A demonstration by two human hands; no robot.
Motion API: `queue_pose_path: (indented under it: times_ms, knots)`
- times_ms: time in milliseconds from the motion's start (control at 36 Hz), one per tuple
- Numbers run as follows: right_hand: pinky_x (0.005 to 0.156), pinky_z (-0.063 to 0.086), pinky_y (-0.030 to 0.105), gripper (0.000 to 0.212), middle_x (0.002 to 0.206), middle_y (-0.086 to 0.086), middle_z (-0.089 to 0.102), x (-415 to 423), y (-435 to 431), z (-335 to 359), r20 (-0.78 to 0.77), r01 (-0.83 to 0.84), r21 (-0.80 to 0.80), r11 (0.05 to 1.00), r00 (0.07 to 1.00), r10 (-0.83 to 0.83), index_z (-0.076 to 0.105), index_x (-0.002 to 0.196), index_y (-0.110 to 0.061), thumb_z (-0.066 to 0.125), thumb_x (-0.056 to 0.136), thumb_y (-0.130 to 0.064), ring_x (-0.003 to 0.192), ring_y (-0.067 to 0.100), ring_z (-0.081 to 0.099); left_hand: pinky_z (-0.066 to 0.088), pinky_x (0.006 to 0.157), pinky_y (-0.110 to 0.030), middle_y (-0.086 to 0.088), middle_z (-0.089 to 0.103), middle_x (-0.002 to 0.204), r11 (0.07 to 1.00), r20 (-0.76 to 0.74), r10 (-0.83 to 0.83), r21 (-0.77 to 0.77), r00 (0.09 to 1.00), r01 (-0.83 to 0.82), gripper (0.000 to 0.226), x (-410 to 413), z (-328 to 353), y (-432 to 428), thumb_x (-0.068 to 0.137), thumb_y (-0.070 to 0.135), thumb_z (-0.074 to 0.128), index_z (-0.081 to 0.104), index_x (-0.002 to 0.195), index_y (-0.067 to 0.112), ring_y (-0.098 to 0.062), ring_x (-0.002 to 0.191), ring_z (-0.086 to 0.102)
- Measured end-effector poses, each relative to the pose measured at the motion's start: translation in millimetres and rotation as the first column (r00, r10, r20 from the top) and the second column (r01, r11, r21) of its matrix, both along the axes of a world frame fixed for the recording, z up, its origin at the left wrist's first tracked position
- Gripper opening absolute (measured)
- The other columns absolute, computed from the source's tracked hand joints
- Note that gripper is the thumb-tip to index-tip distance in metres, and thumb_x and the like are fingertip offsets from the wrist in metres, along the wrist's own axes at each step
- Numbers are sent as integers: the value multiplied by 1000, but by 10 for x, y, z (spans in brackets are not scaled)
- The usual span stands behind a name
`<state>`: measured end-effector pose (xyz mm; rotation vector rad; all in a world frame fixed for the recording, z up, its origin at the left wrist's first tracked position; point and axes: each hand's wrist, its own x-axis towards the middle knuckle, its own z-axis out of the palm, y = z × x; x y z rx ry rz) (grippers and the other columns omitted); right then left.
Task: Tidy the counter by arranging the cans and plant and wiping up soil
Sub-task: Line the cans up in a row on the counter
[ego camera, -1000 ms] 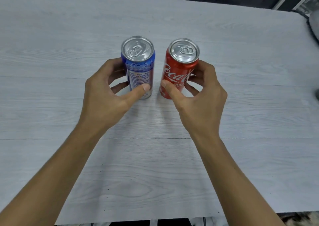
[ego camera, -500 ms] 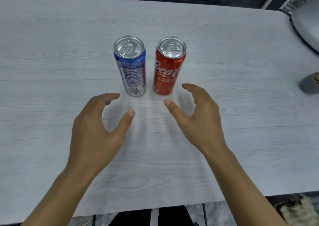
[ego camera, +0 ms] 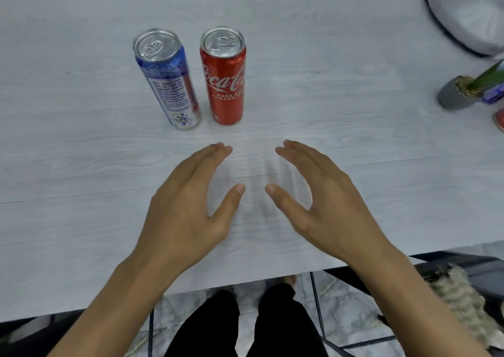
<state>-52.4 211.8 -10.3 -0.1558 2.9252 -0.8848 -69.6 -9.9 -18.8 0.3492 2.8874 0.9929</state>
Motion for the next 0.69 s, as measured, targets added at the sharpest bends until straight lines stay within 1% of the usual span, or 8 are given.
queue_pose_path:
  times_ms: [250, 361, 417, 500, 556, 611, 667, 694]
  knots:
    - [110, 15, 4, 63, 165, -17, 31, 247, 692, 5, 8, 42, -36, 998, 999, -42, 42, 155, -31, 53, 99, -57, 151, -1, 24, 30, 110, -18, 16, 49, 155, 999, 0, -53, -8, 999, 53, 59, 124, 41, 720, 96, 55, 56, 49, 150, 33, -2, 143, 42]
    - [109, 13, -2, 62, 164, -20, 31, 317, 1146, 20, 15, 89, -50, 995, 996, -88, 41, 155, -34, 53, 99, -58, 150, -4, 24, 28, 110, -16, 22, 46, 155, 996, 17, -86, 9, 996, 85, 59, 176, 50, 1196, 96, 59, 53, 46, 150, 38, 2, 143, 40]
    - [110, 14, -2, 62, 163, -19, 34, 346, 1402, 35, 13, 124, -67, 990, 992, -123, 43, 154, -33, 54, 98, -57, 150, -4, 26, 24, 109, -7, 26, 44, 154, 994, 17, -106, 26, 994, 105, 58, 181, 43, 1456, 96, 60, 53, 45, 150, 41, 12, 141, 36]
    - [112, 20, 3, 60, 159, -18, 40, 387, 1800, 70, 8, 191, -86, 978, 981, -191, 47, 152, -32, 58, 97, -55, 147, -4, 32, 17, 105, 5, 33, 41, 149, 987, 24, -144, 77, 989, 141, 57, 151, 40, 1869, 96, 62, 53, 43, 150, 44, 29, 133, 26]
    - [110, 24, 2, 57, 155, -16, 47, 400, 2063, 94, -9, 239, -107, 965, 970, -241, 52, 149, -29, 62, 97, -51, 143, -3, 39, 18, 104, 5, 36, 42, 147, 980, 37, -164, 117, 986, 159, 56, 111, 48, 2152, 96, 63, 54, 44, 148, 45, 27, 133, 30]
    - [107, 28, 1, 54, 149, -13, 54, 401, 2310, 112, -44, 287, -138, 948, 954, -295, 57, 144, -24, 65, 96, -47, 136, -2, 46, 23, 104, 4, 35, 47, 145, 972, 48, -182, 161, 982, 172, 54, 59, 67, 2427, 95, 60, 57, 47, 146, 43, 20, 133, 37]
    - [107, 36, 7, 51, 144, -11, 59, 402, 2541, 126, -82, 341, -178, 923, 929, -360, 60, 141, -22, 68, 96, -46, 130, -1, 51, 30, 105, 0, 32, 52, 143, 959, 54, -209, 205, 976, 194, 54, 2, 92, 2699, 95, 57, 61, 52, 145, 40, 16, 131, 43]
    - [107, 41, 13, 50, 142, -12, 60, 402, 2649, 132, -96, 370, -201, 907, 914, -394, 61, 139, -23, 68, 95, -46, 128, 0, 53, 34, 105, -3, 30, 55, 142, 951, 59, -222, 231, 973, 203, 54, -26, 107, 2830, 94, 56, 62, 53, 145, 38, 14, 130, 46]
